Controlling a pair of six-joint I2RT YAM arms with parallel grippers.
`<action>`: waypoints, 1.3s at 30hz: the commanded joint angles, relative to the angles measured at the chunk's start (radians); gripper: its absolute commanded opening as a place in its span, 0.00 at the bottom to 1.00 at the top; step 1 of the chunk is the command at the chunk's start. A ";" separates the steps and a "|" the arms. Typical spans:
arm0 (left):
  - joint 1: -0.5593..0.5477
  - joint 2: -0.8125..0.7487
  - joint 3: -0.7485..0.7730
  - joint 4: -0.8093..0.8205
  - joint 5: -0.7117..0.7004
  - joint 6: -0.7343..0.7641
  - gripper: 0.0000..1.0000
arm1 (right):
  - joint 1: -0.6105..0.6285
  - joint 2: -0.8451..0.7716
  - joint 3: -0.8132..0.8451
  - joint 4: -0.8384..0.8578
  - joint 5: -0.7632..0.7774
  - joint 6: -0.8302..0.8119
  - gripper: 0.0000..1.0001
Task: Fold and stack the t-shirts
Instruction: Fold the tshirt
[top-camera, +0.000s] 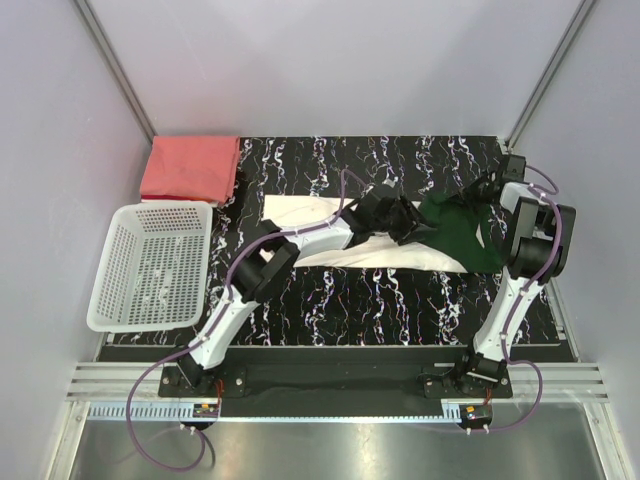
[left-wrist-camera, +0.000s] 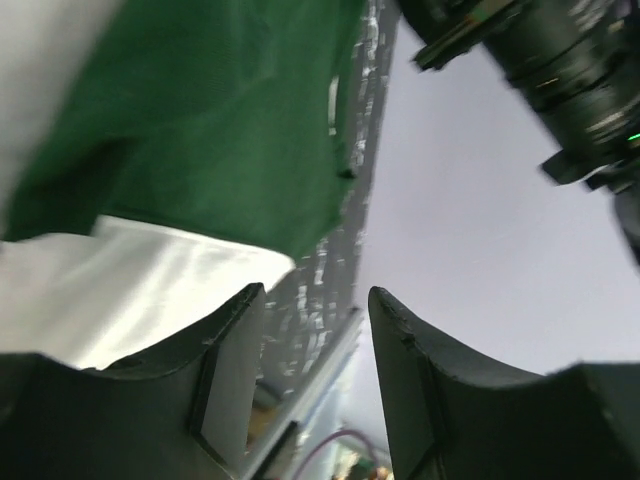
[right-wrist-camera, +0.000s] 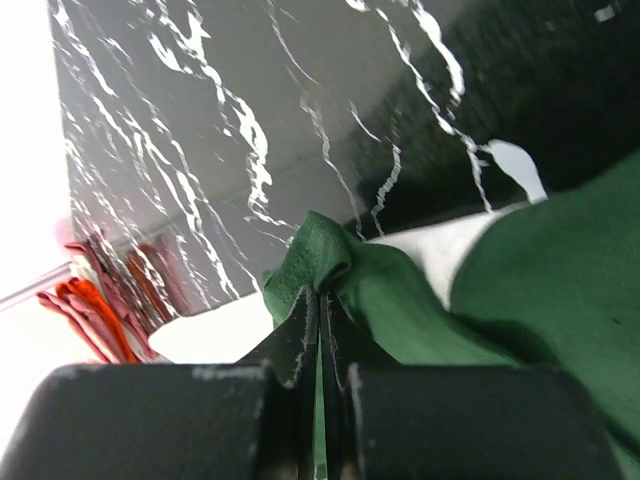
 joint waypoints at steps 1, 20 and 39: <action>-0.004 -0.001 0.084 0.025 -0.083 -0.094 0.50 | 0.006 -0.093 -0.030 0.055 0.010 -0.044 0.01; 0.026 0.079 0.267 -0.265 -0.284 -0.105 0.43 | 0.003 -0.285 -0.162 0.130 0.028 -0.165 0.01; 0.072 -0.124 0.207 -0.363 -0.236 0.616 0.50 | -0.045 -0.162 0.040 -0.051 -0.004 -0.124 0.40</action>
